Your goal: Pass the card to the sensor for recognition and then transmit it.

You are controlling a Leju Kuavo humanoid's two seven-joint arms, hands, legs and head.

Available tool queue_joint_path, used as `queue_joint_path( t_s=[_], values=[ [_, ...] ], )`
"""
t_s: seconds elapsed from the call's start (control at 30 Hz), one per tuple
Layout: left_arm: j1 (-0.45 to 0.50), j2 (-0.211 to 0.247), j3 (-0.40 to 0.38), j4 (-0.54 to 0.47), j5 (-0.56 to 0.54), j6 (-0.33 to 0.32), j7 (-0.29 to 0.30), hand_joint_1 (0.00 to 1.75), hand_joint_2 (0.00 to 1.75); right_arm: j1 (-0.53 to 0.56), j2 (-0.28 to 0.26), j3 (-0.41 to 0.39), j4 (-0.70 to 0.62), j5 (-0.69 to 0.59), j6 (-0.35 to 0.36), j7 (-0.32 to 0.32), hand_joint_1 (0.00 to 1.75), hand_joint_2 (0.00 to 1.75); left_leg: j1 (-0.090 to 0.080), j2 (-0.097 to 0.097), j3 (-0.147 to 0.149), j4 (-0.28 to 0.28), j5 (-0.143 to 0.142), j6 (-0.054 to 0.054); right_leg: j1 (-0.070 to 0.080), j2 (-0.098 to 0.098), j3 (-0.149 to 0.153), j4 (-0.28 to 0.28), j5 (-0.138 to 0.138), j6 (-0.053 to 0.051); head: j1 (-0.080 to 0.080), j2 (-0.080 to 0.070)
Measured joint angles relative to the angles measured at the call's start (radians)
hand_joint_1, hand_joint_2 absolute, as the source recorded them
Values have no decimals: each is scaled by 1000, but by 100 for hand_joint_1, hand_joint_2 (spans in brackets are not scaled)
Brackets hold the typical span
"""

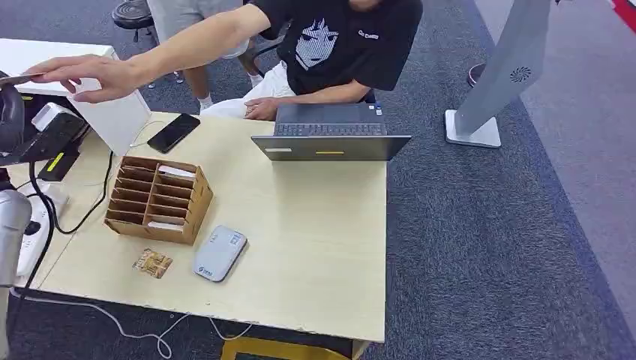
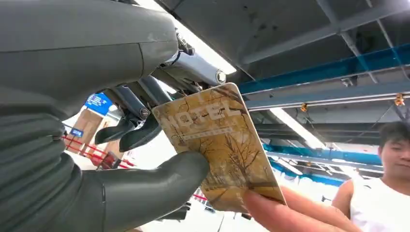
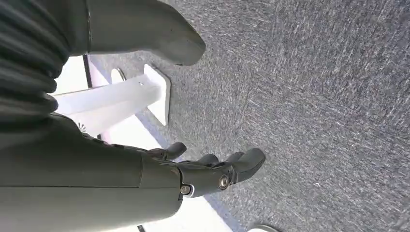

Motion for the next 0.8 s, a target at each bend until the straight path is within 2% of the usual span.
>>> queue_joint_path(
  t_s=[0.17, 0.2, 0.23, 0.3, 0.43, 0.47, 0.6, 0.8],
  values=[
    [-58, -1, 0, 77, 40, -9, 11, 175, 175, 0, 0, 3, 0, -8, 2, 1, 0, 175, 0, 3, 0, 0, -1, 0, 0, 4, -1, 0, 0, 0, 1, 0],
    [-64, -2, 0, 90, 48, -7, 10, 82, 175, 0, 0, 3, 0, -9, 2, 2, 0, 175, 0, 4, 0, 0, -1, 0, 0, 4, -2, 0, 0, 0, 1, 0],
    [-69, -5, 0, 102, 68, -1, 4, 0, 175, 0, -1, 3, 0, -12, 3, 2, 0, 175, 0, 4, 0, 0, -1, -1, 0, 4, -2, 0, 0, 0, 2, 0],
    [-72, -13, 0, 129, 140, 15, -22, 0, 175, 0, -2, 4, 0, -23, 4, 6, 0, 175, 0, 3, 0, 0, -1, -1, 0, 4, -2, 0, 0, 0, 1, 0],
    [-72, -31, 7, 161, 242, 16, -36, 0, 175, 0, -2, 9, 0, -26, 3, 8, 0, 175, 0, 2, -1, 0, -1, -1, 0, 2, -2, 0, 0, 0, 2, 0],
    [-72, -34, 9, 167, 260, 16, -44, 0, 0, 1, -2, 11, 0, -30, 2, 8, 0, 175, 0, 2, -1, 0, -1, -1, 0, 2, -2, 0, 0, 0, 1, 0],
    [-70, -45, 26, 175, 337, 28, -74, 0, 0, 2, -2, 13, 0, -41, 1, 3, 0, 175, 0, 3, -1, 0, -1, -1, 0, 3, -1, 0, 1, -1, 2, 0],
    [-67, -53, 42, 175, 359, 37, -87, 0, 0, 3, -2, 21, 0, -41, 0, 2, 0, 175, 0, 2, -1, 0, -1, -1, 0, 2, -1, 0, 1, -1, 2, 0]
  ],
)
